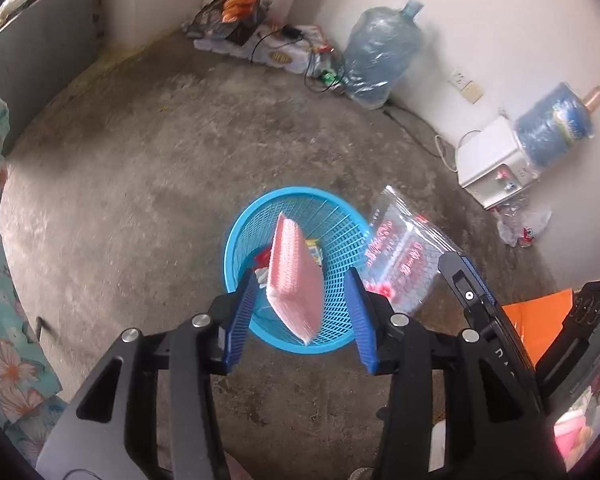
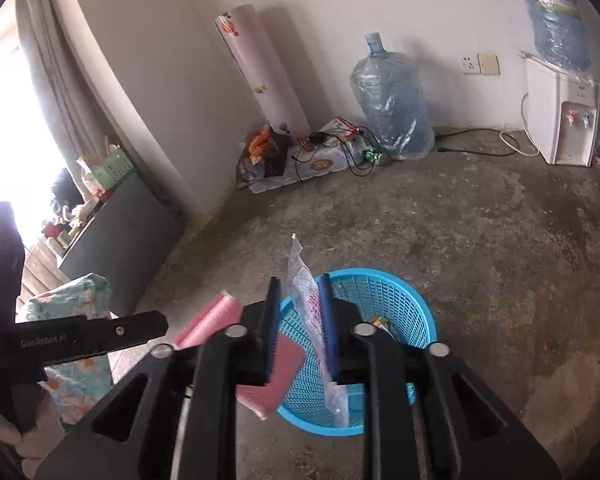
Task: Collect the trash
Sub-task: 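Carry the pink cloth and plastic bag over the blue wastebasket and open both grippers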
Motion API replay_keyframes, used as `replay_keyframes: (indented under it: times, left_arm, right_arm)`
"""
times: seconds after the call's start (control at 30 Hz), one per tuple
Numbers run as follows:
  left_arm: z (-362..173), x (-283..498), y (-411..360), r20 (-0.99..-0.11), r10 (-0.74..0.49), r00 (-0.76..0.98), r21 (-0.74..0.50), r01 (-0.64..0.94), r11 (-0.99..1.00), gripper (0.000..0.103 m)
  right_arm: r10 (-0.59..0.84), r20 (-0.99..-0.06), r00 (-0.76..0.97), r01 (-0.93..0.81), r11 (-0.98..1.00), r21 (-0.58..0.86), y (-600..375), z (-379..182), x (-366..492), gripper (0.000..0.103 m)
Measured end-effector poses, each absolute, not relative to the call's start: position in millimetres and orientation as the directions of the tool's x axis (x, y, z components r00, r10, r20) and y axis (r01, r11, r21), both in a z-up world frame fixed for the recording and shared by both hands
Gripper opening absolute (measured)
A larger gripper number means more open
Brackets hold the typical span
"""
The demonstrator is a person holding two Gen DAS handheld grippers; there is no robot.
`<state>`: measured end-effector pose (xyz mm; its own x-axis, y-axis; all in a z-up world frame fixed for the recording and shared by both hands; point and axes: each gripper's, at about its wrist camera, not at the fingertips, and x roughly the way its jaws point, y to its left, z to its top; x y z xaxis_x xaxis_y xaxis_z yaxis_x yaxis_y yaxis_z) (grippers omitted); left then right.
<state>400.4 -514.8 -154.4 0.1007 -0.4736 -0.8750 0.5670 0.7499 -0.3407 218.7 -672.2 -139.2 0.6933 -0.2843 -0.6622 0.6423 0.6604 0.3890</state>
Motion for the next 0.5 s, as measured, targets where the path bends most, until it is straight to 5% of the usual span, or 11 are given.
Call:
replay_keyframes:
  times: [0.23,0.5]
  left_arm:
    - [-152,402,-485,-0.861,-0.5,0.09,-0.374,0.555,0.743,0.045]
    - [-64,395,-422,-0.81,-0.569,0.142,-0.386,0.601,0.7,0.045]
  right_arm:
    - [-0.234,-0.733,0.639,0.701,0.569,0.43,-675,-187,192,0.045]
    - [-0.289,-0.696,0.657,0.687,0.61,0.395,-643,-132,151,0.053]
